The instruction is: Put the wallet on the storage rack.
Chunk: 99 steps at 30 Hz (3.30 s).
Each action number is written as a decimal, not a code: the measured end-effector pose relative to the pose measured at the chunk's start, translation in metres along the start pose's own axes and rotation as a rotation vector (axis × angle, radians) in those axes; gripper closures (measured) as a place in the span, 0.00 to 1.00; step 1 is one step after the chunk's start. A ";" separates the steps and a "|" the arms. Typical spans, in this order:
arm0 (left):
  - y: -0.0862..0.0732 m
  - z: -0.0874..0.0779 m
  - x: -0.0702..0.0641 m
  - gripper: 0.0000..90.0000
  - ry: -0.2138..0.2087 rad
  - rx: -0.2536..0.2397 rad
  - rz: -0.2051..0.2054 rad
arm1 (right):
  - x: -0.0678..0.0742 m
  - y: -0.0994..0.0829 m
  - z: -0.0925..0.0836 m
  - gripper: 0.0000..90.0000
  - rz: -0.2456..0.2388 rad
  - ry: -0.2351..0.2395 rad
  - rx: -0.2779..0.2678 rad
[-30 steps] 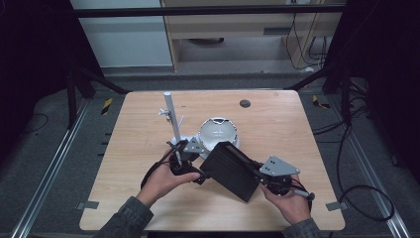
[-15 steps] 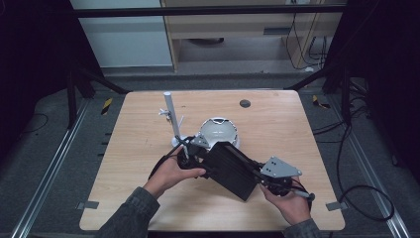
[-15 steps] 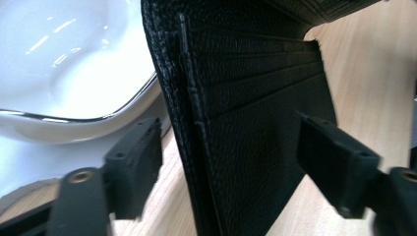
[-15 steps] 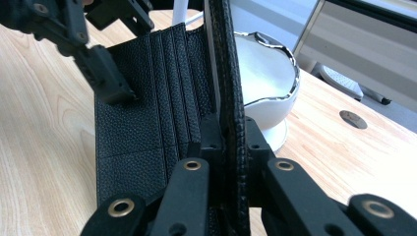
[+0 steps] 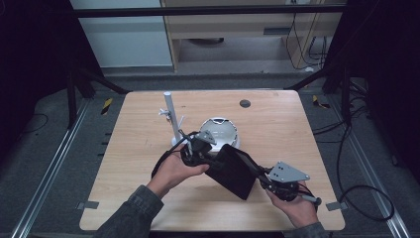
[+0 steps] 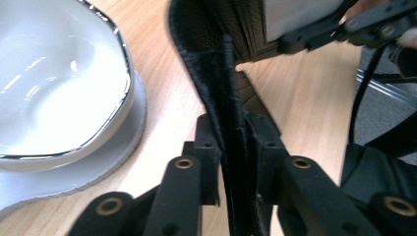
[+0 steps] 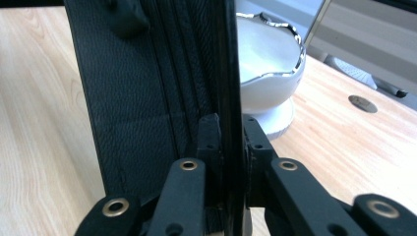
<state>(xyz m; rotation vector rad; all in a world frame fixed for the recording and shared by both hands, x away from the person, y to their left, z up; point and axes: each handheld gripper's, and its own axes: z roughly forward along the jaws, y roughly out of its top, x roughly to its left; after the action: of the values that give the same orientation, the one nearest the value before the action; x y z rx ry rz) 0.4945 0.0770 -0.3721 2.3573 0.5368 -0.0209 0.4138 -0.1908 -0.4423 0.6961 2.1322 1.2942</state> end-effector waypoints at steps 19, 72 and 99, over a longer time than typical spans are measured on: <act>0.035 -0.032 -0.008 0.90 0.062 -0.028 0.021 | -0.003 -0.038 0.011 0.15 0.096 0.107 0.206; 0.069 -0.083 0.051 0.90 0.274 -0.124 -0.121 | -0.052 -0.068 0.045 0.04 0.357 -0.224 0.377; 0.060 -0.042 0.065 0.90 0.272 -0.095 -0.171 | -0.051 -0.068 0.045 0.04 0.358 -0.225 0.378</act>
<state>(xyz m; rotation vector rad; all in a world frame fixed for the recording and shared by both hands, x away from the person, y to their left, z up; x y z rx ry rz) 0.5717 0.0890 -0.3129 2.2284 0.8503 0.2446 0.4716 -0.2247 -0.5123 1.3639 2.1461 0.9235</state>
